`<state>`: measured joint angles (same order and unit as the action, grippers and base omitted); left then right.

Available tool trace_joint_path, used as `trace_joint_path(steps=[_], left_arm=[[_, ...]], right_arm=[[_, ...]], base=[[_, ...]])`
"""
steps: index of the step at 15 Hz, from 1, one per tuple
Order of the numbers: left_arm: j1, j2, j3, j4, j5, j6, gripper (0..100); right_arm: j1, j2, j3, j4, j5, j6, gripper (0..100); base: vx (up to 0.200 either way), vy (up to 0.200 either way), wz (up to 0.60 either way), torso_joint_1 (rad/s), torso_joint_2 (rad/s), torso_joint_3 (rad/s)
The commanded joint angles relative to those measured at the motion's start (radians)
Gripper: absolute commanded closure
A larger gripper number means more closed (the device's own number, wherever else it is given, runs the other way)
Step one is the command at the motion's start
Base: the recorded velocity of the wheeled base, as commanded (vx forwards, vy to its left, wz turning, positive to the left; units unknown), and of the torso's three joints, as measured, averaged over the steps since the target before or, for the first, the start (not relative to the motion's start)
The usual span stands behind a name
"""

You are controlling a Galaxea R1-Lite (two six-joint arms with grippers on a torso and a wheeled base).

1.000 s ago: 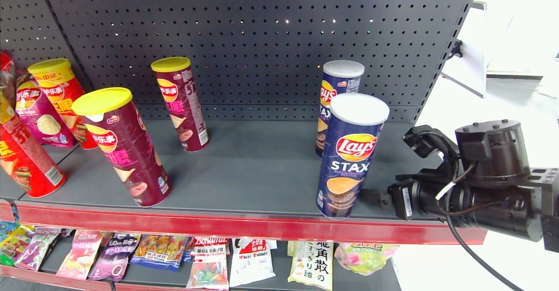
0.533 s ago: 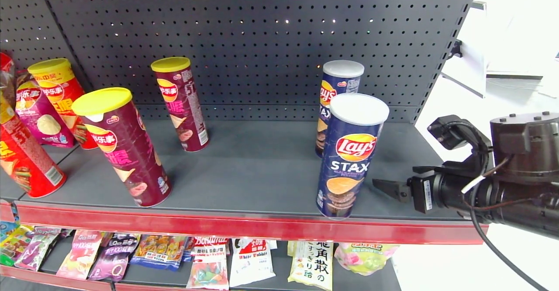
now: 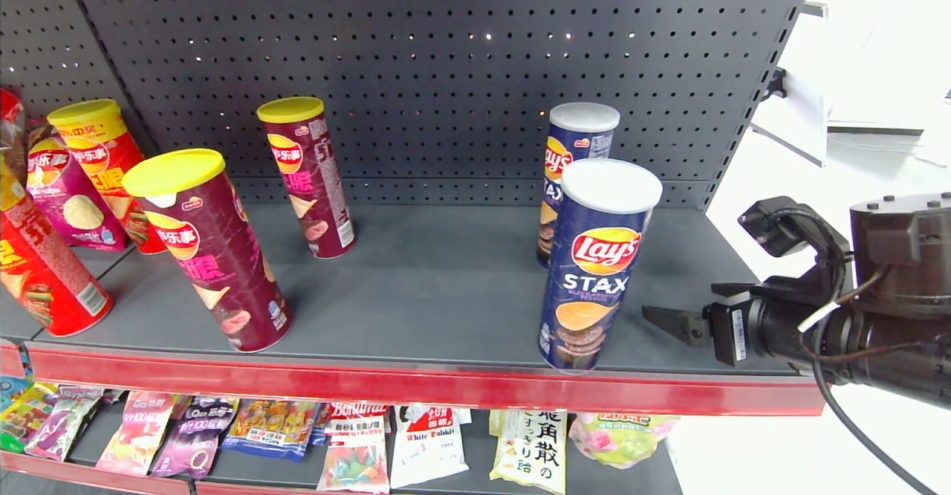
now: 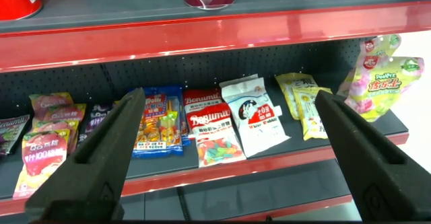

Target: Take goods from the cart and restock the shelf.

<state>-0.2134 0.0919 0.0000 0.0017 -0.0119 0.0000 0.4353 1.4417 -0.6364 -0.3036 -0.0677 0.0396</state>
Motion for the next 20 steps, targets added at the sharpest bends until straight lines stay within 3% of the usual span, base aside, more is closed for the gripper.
trace_joint_path(steps=[1,16,20], left_arm=[[0.000,0.002,0.000,0.000,0.000,0.000,0],[0.000,0.002,0.000,0.000,0.000,0.000,0],[0.002,0.002,0.000,0.000,0.000,0.000,0]], right_arm=[[0.000,0.003,0.003,0.000,0.000,0.000,0],[0.042,0.020,0.014,-0.002,0.000,-0.020,0],[-0.089,-0.118,0.069,-0.025,0.000,-0.038,0]], base=[[0.000,0.000,0.00,0.000,0.00,0.000],[0.000,0.000,0.00,0.000,0.00,0.000],[0.000,0.000,0.00,0.000,0.00,0.000]])
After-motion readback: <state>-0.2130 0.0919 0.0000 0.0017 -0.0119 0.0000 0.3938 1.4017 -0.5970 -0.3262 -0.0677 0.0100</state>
